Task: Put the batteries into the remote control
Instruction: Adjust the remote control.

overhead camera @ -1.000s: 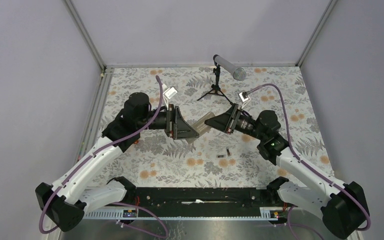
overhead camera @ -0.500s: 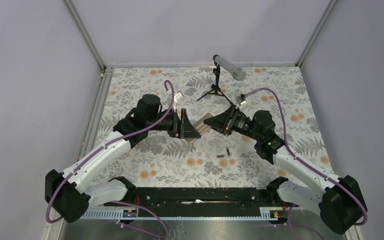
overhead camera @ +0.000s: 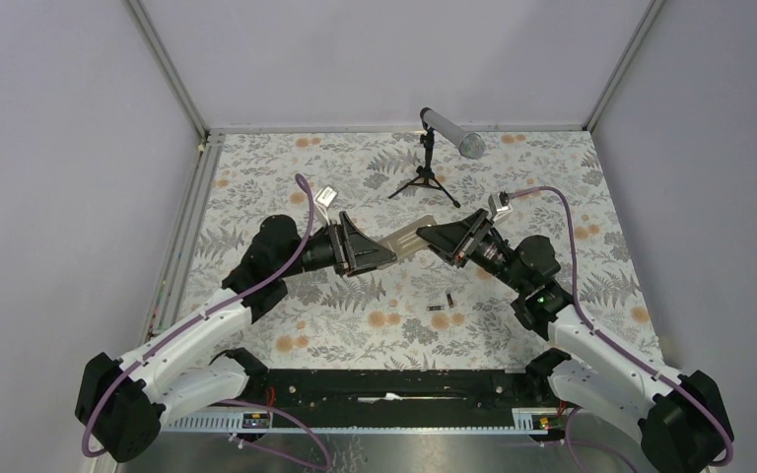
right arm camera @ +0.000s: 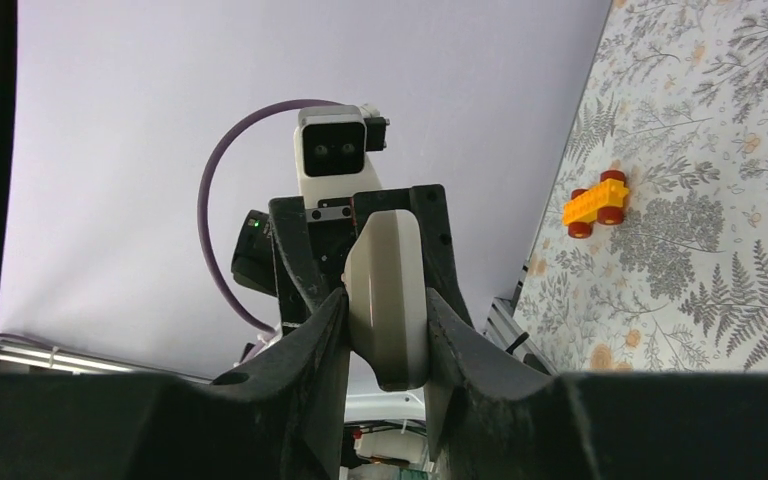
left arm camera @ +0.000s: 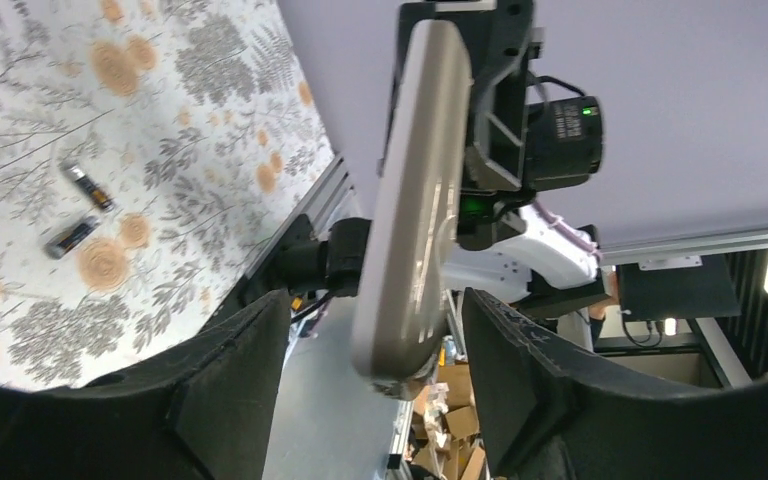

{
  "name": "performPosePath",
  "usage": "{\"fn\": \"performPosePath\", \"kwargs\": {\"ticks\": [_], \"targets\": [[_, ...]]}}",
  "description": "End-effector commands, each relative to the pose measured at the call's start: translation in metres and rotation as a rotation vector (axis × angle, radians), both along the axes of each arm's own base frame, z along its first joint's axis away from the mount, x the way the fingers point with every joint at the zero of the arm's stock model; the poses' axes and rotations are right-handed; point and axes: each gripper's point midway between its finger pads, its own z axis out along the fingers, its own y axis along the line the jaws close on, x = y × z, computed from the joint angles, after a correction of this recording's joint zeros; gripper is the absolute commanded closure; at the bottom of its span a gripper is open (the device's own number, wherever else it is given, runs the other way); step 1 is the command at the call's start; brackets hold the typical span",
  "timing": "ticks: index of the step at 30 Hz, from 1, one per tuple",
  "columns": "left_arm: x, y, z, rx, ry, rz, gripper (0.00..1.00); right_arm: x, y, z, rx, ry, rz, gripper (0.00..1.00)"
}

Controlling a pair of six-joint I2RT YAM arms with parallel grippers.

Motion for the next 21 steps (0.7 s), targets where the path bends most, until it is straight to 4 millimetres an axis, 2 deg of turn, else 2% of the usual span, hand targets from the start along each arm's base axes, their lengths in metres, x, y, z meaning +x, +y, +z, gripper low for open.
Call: {"fn": "performPosePath", "kwargs": {"ticks": [1,5,10,16,19,21], "targets": [[0.006,0.000,0.062,-0.160,-0.109,0.053,0.36,-0.002,0.000,0.024,0.084,-0.066,0.010,0.78],[0.010,0.003,0.071,-0.171,-0.129,0.086,0.32,-0.004,-0.002,0.022,0.091,-0.070,0.006,0.78],[0.013,0.004,0.074,-0.182,-0.135,0.111,0.48,-0.005,-0.002,0.023,0.091,-0.073,0.005,0.78],[0.009,-0.005,0.074,-0.191,-0.106,0.057,0.52,-0.003,-0.002,0.021,0.095,-0.056,0.000,0.78],[0.008,-0.005,0.072,-0.193,-0.098,0.067,0.57,0.000,-0.002,0.021,0.106,-0.043,-0.004,0.78],[0.009,-0.004,0.073,-0.201,-0.104,0.080,0.65,0.002,-0.003,0.022,0.123,-0.038,-0.016,0.78]]}}
